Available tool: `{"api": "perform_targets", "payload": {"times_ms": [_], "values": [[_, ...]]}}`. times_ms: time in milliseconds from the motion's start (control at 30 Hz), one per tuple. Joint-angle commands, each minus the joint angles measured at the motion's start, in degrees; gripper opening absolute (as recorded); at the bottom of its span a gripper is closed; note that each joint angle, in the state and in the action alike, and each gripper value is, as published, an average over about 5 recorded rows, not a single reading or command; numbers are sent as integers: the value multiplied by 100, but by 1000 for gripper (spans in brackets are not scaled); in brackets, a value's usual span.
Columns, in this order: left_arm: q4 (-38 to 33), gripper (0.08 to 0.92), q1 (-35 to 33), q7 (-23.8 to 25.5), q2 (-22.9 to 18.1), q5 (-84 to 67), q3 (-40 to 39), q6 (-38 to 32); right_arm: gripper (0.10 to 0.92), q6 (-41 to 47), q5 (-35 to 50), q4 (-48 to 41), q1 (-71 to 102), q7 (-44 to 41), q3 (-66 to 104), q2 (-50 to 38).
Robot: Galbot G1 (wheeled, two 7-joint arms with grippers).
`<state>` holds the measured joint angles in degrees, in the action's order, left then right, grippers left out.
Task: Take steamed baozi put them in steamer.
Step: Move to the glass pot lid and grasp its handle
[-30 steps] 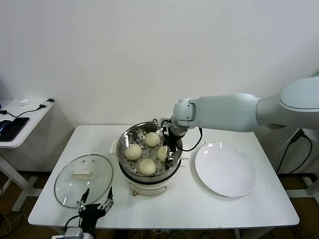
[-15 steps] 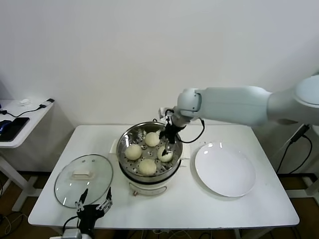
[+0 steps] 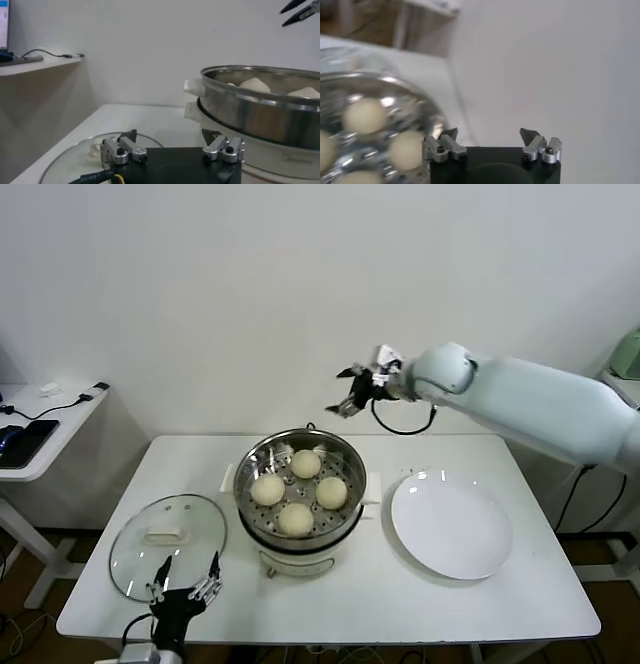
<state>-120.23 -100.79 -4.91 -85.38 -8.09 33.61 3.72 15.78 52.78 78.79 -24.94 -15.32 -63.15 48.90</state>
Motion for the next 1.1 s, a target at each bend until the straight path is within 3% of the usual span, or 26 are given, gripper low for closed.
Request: {"api": "perform_targets", "payload": {"times_ms": [33,300,500,900,1100], "values": [[62,823,76,-46,209,-19,132,-364,823,-350,-865,1171,4690,2073,5212,-1601],[250,823,263,-71,303,334,270,-631,823,-1510,-2038,1488,8551,1723,8634,-752],[465,823,347,-163,365,1231,341,-888,823,-2331,-2473,1533,9805,1502,9774,323],[905,823,407,-1013,523,2534,435,-1146,823,-3115,-3000,1511,10932,1154,9934,1981],[1270,823,385,-1647,974,4350,465,-1075,823,-3126,-3296,1513,11014,1252,9821,2299]]}}
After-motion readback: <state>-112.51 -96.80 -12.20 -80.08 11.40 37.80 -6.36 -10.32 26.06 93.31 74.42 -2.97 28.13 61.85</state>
